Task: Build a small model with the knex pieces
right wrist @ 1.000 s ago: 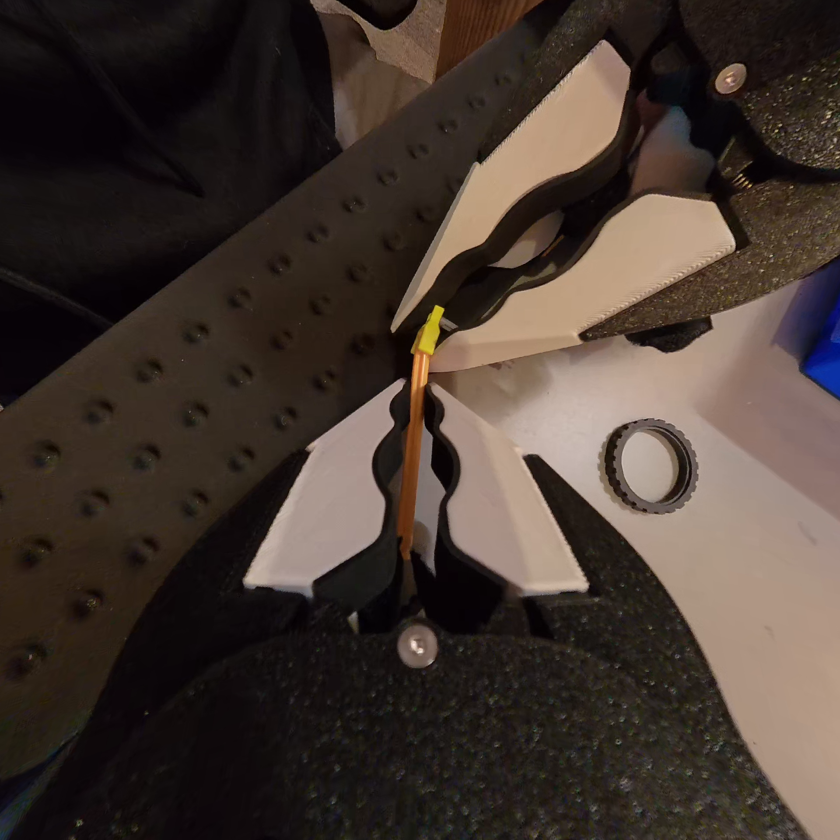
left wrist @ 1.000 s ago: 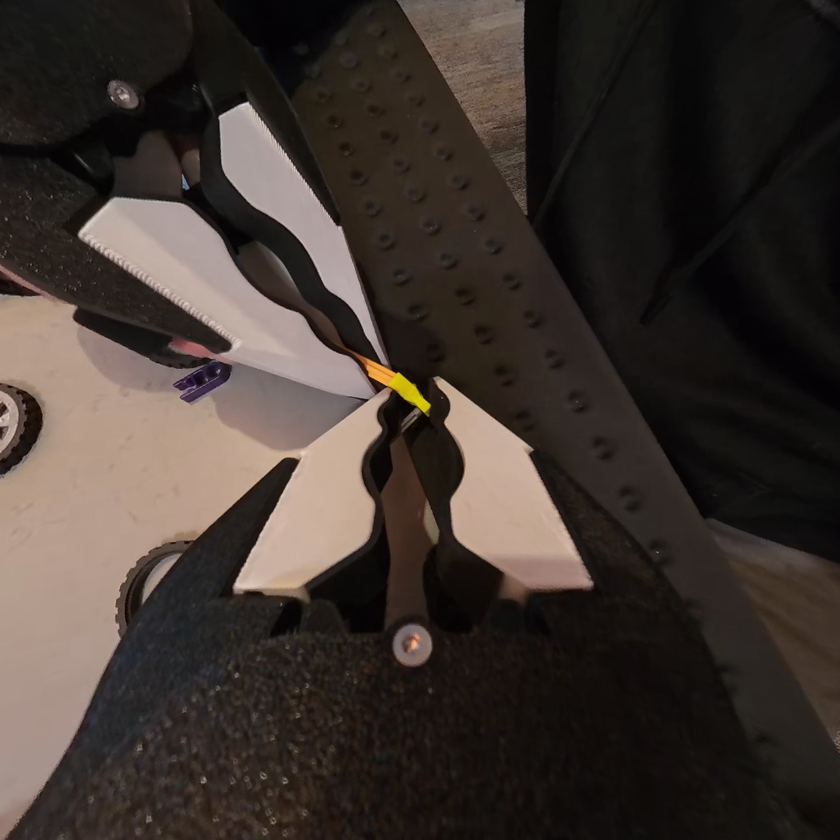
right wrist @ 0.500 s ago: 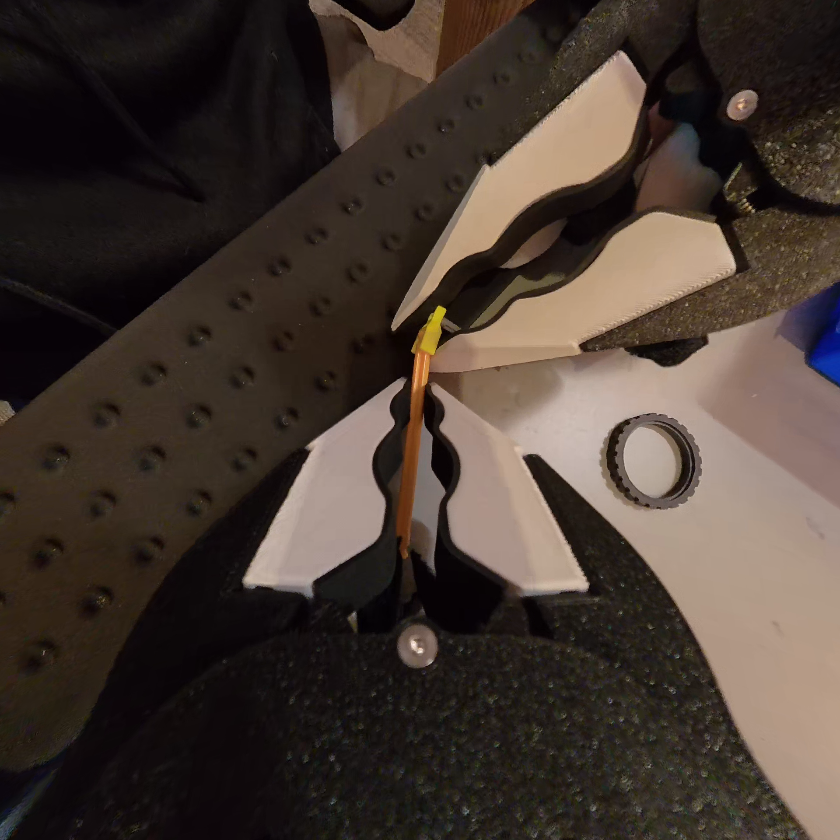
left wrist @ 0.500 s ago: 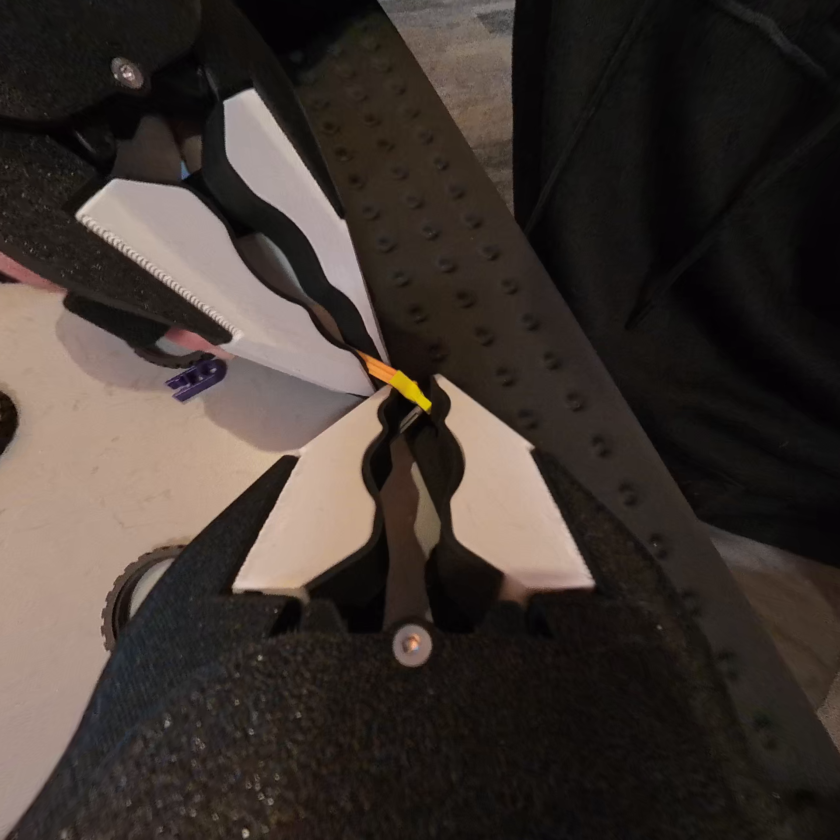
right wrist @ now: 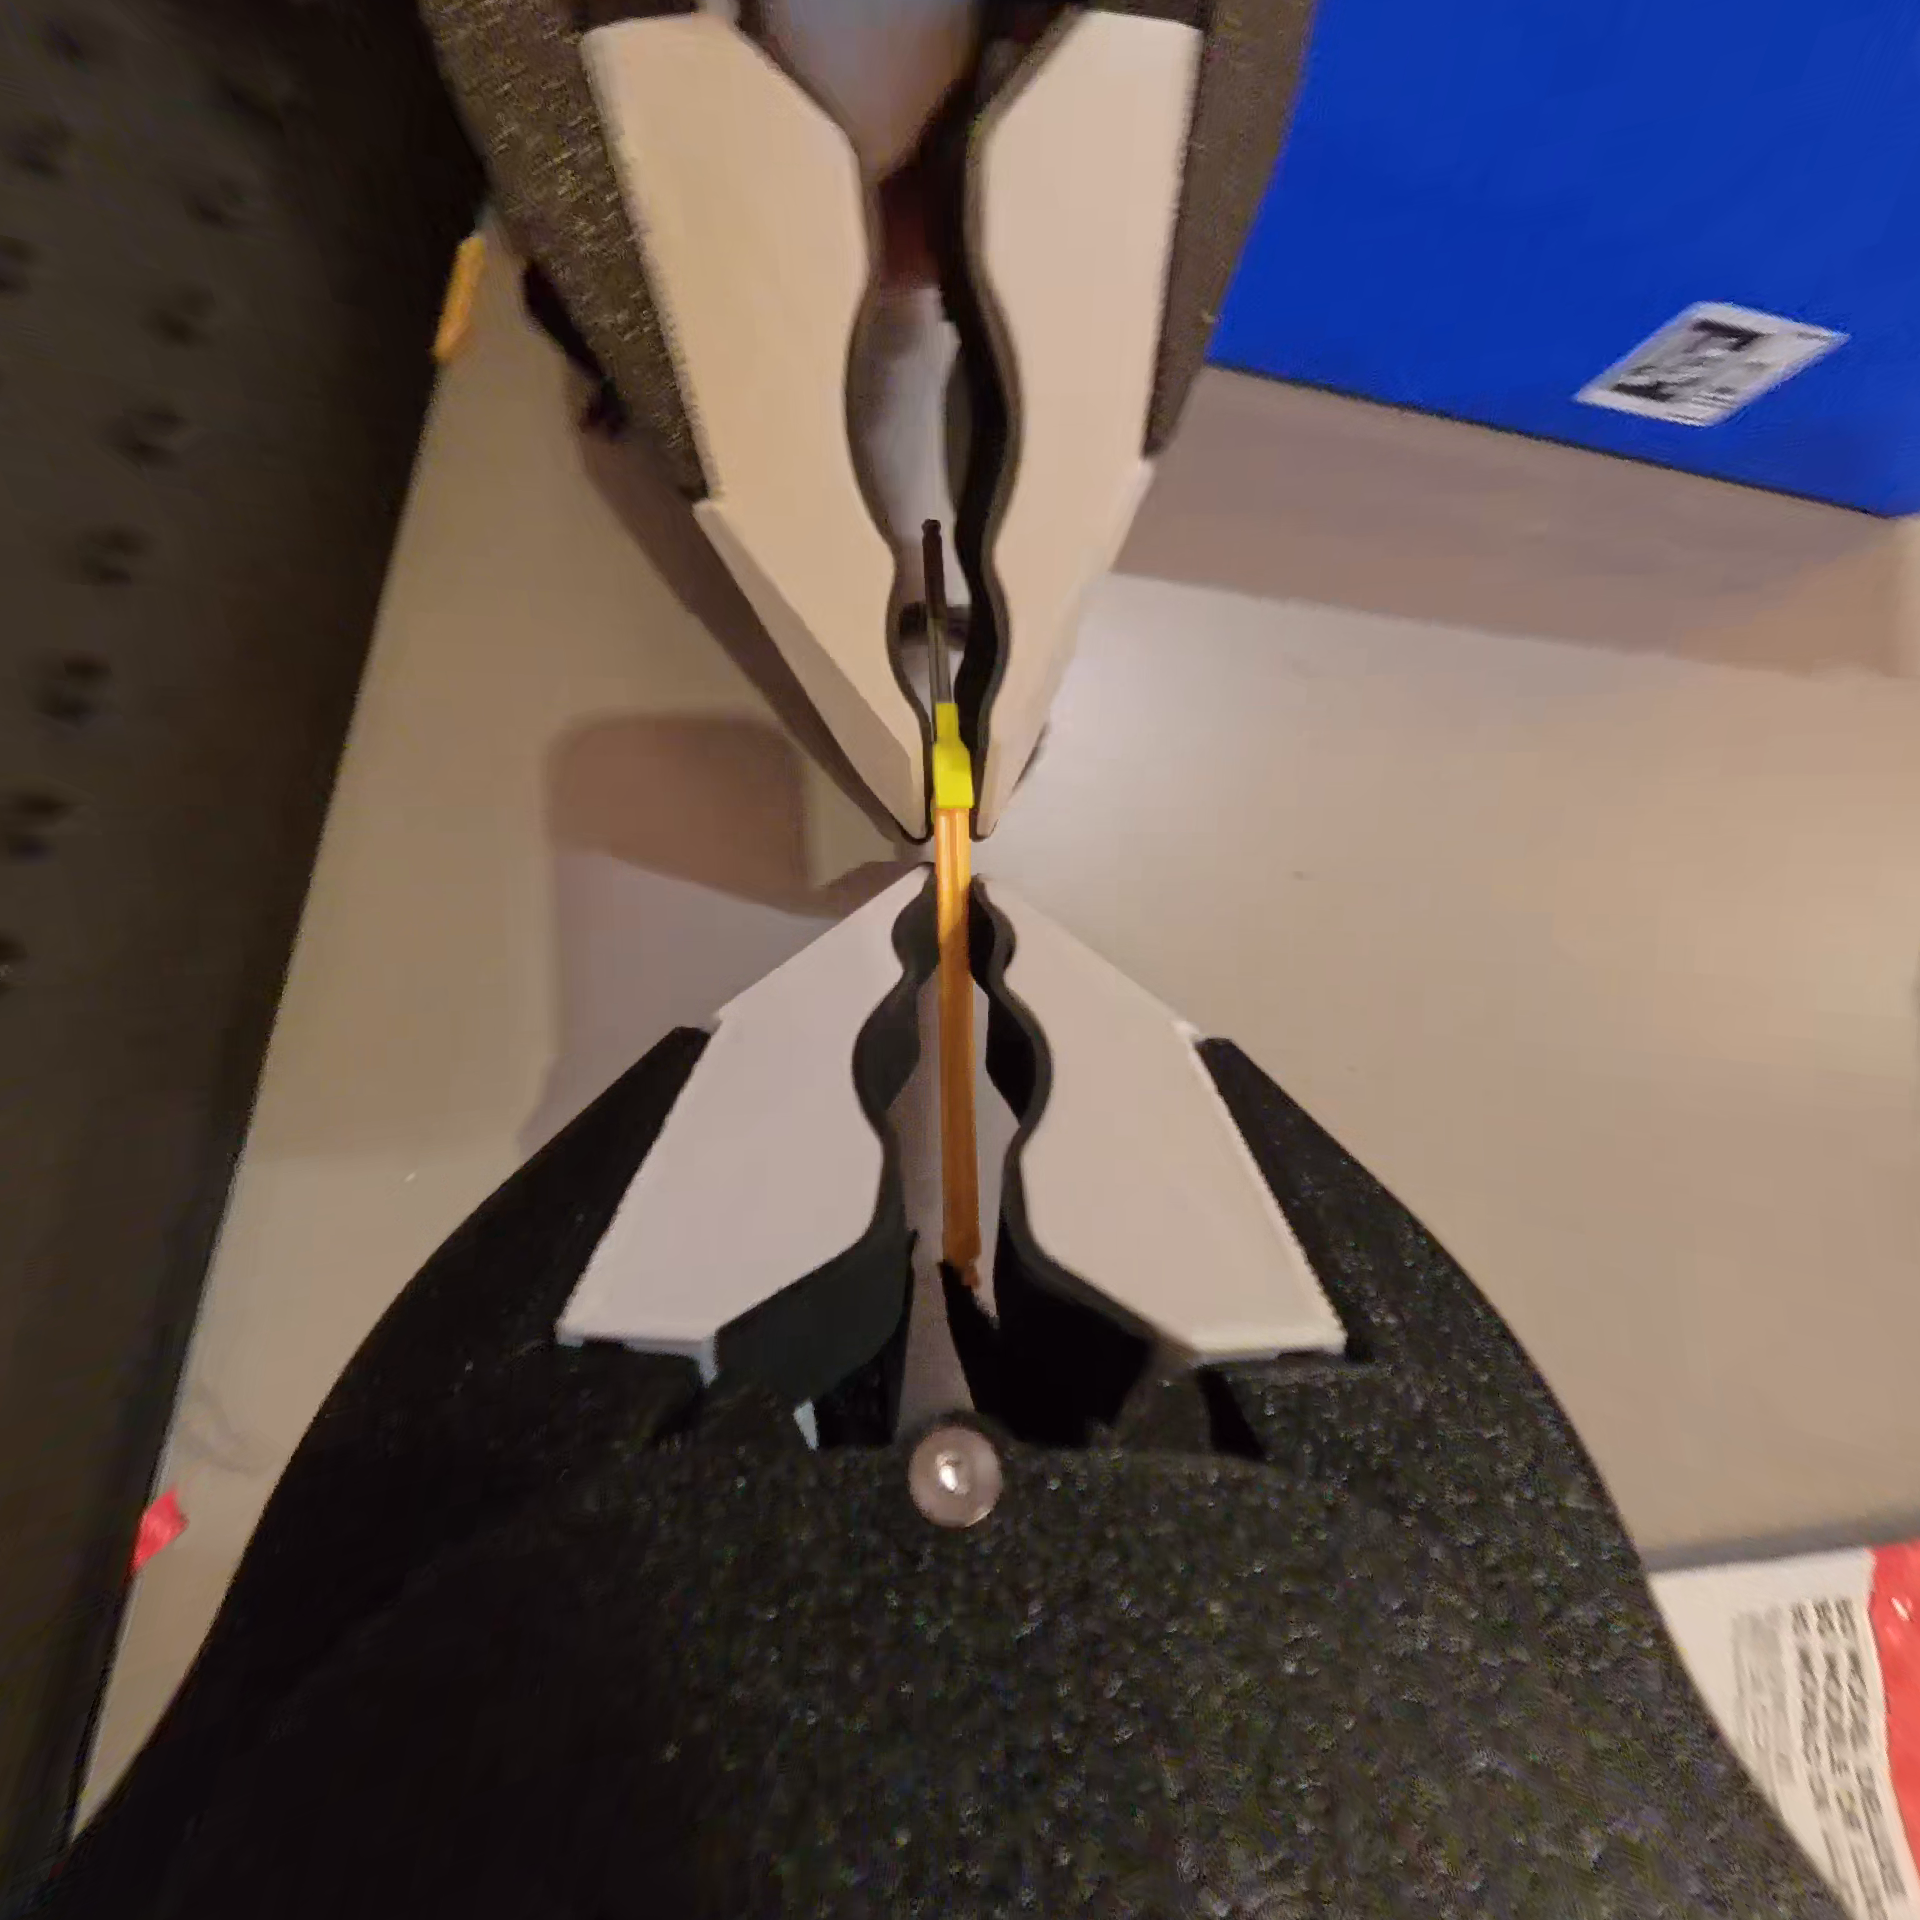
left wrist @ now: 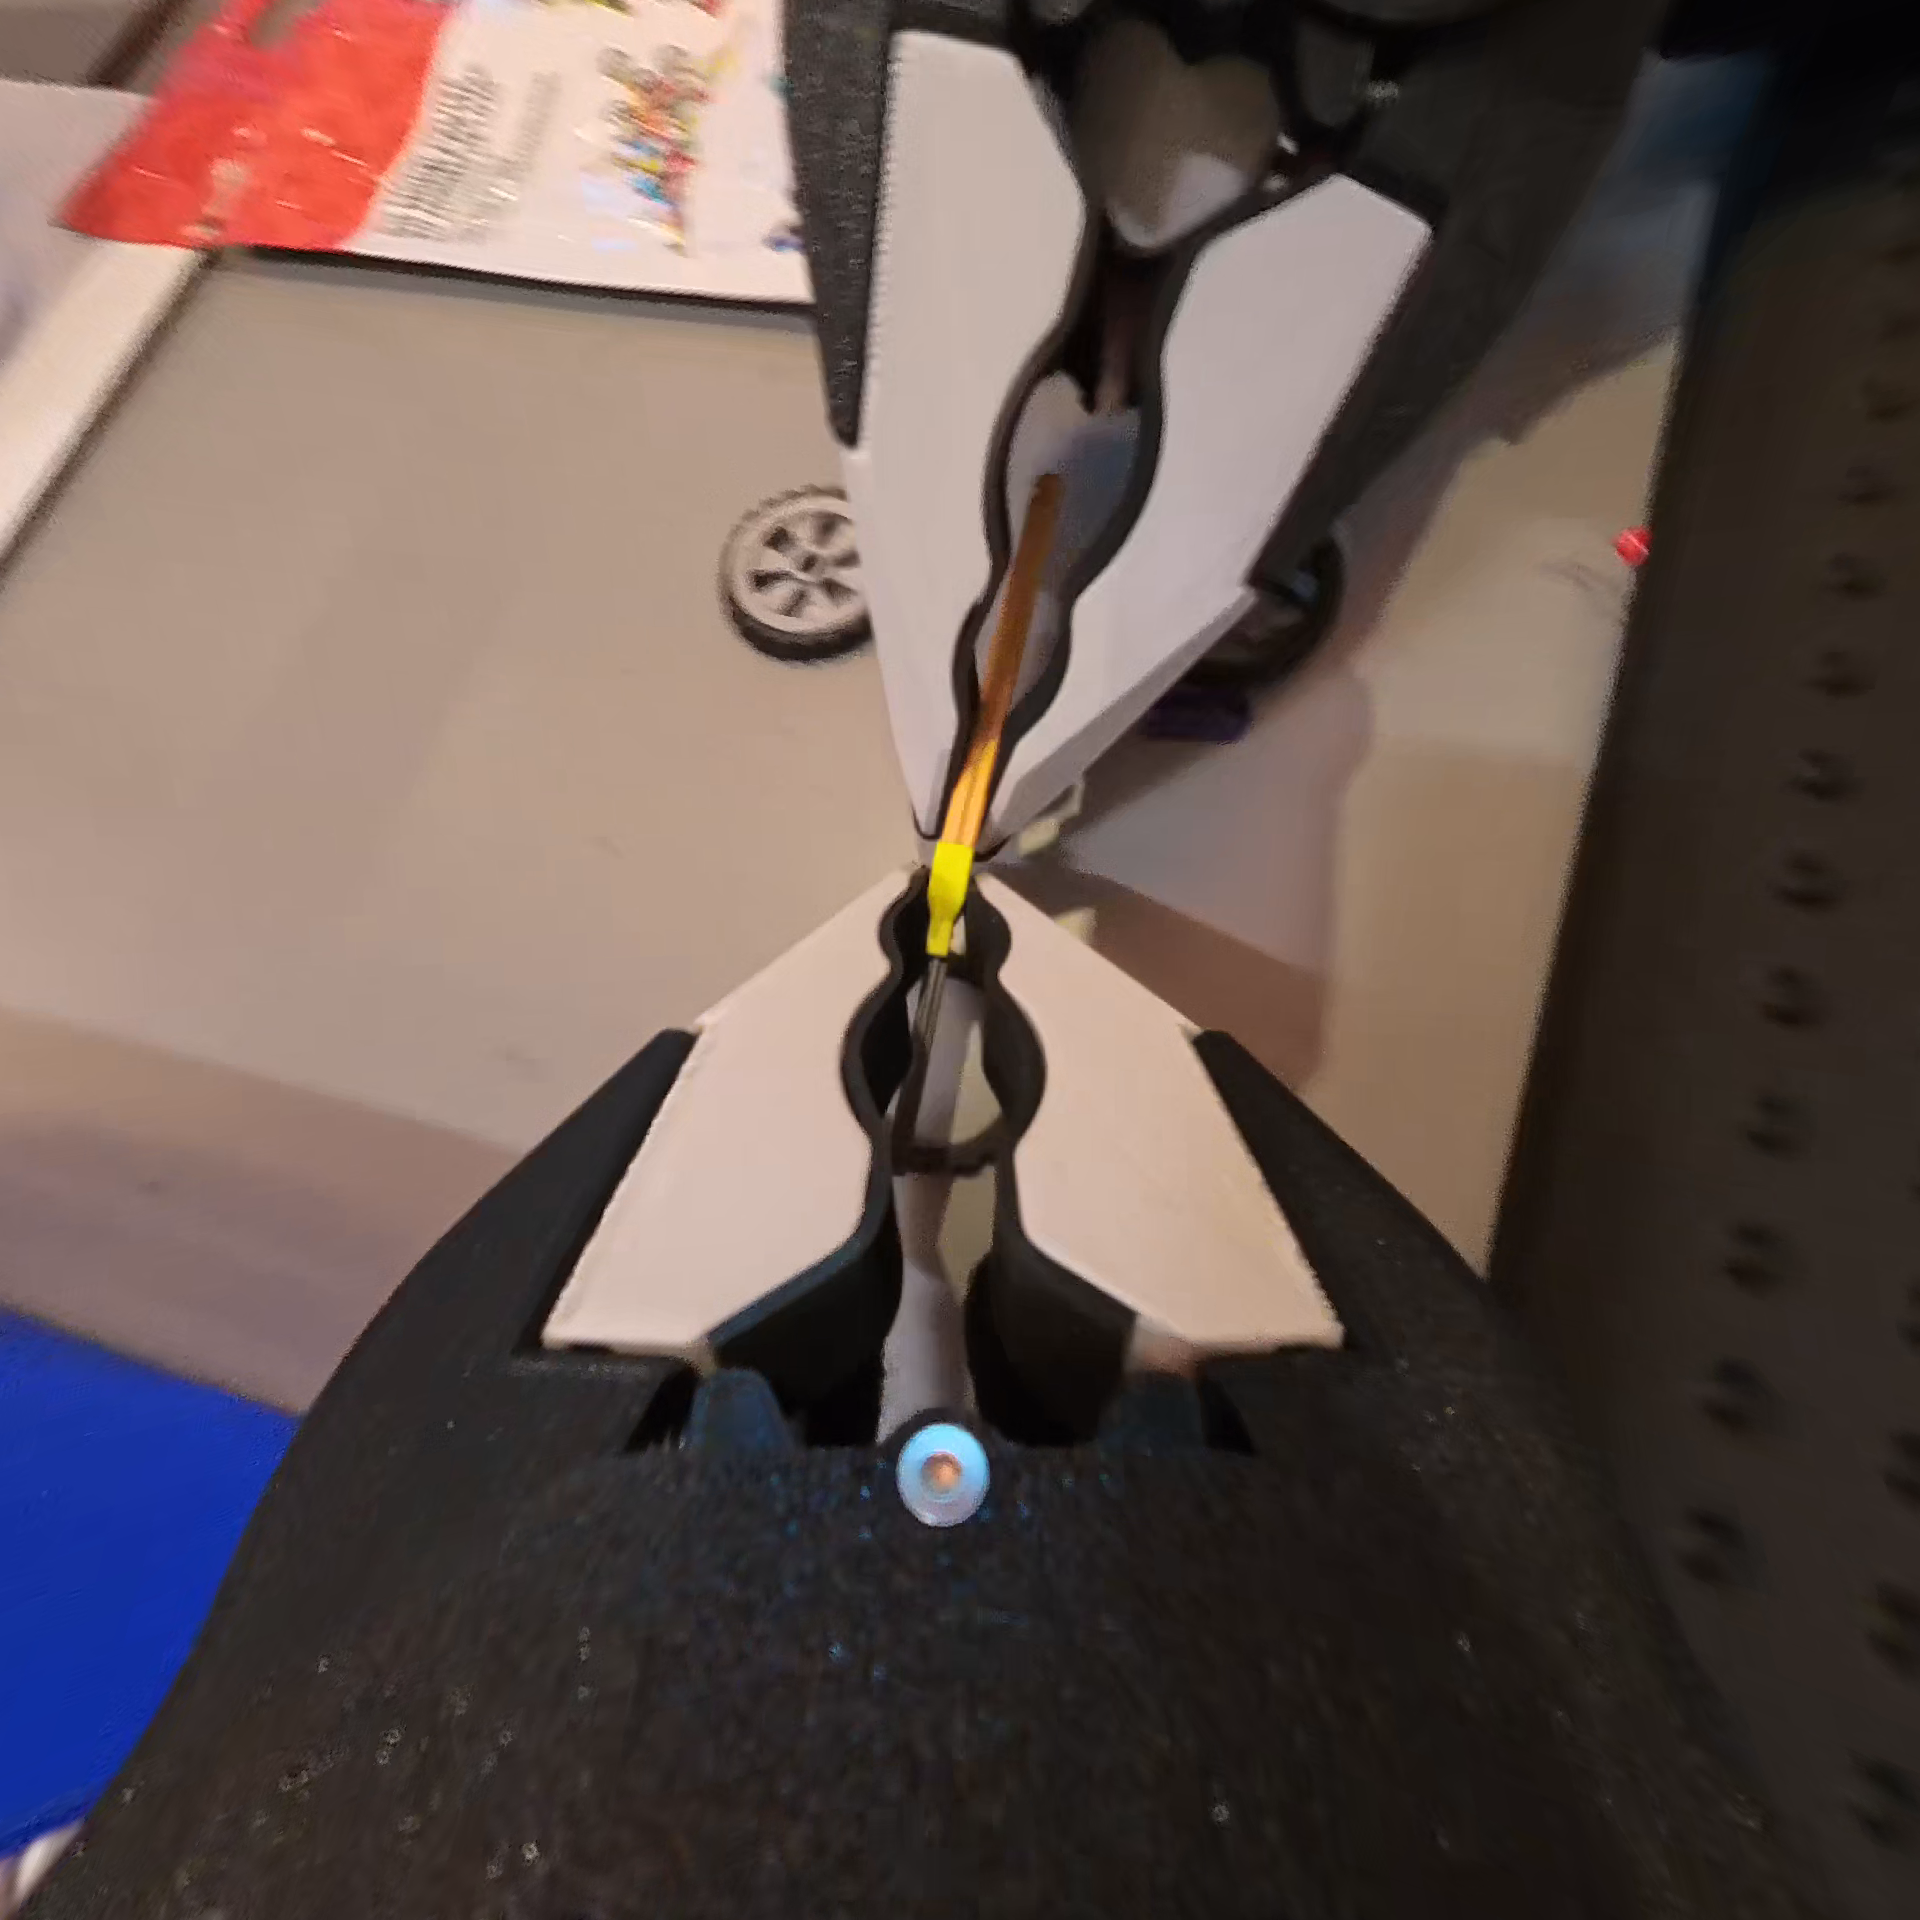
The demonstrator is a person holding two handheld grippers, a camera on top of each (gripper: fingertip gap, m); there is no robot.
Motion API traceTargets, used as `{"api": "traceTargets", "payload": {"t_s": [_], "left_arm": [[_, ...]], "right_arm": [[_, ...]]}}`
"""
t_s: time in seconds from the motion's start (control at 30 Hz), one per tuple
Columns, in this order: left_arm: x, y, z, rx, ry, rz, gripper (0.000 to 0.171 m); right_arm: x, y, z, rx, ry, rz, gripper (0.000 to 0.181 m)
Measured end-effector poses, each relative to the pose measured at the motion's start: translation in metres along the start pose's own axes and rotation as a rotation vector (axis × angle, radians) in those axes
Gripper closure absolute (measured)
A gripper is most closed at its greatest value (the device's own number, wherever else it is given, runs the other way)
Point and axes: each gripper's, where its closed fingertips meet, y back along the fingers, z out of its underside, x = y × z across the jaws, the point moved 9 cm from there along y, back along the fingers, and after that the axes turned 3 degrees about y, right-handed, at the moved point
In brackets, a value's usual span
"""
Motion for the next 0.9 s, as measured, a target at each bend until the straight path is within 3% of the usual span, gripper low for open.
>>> {"api": "traceTargets", "payload": {"t_s": [0.43, 0.57, 0.9], "left_arm": [[-0.010, 0.003, -0.019, 0.035, -0.065, -0.313, 0.166], [-0.013, 0.009, -0.021, 0.069, -0.072, -0.340, 0.155], [-0.016, 0.014, -0.021, 0.073, -0.110, -0.375, 0.161]], "right_arm": [[0.018, 0.008, -0.007, 0.029, -0.126, 0.235, 0.176], [0.019, 0.013, -0.008, 0.053, -0.115, 0.247, 0.178], [0.024, 0.015, -0.004, 0.050, -0.108, 0.270, 0.178]]}}
